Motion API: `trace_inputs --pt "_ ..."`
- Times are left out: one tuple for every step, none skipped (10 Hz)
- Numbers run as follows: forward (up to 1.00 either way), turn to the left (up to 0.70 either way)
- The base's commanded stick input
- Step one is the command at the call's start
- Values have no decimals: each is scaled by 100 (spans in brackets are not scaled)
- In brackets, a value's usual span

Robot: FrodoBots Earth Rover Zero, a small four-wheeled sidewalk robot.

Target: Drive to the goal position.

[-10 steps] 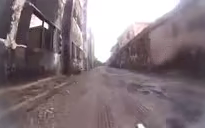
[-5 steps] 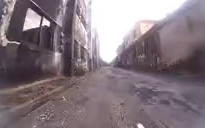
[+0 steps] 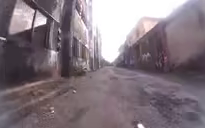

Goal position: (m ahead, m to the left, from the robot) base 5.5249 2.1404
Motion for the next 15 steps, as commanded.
trace_inputs --pt "100 1" --pt "100 1" --pt "100 1" --pt "100 1" --pt "100 1" --pt "100 -39" --pt "100 -39" --pt "100 -27" --pt "100 -6" --pt "100 1" --pt "100 1" --pt "100 1" --pt "100 1" --pt "100 1" --pt "100 1"
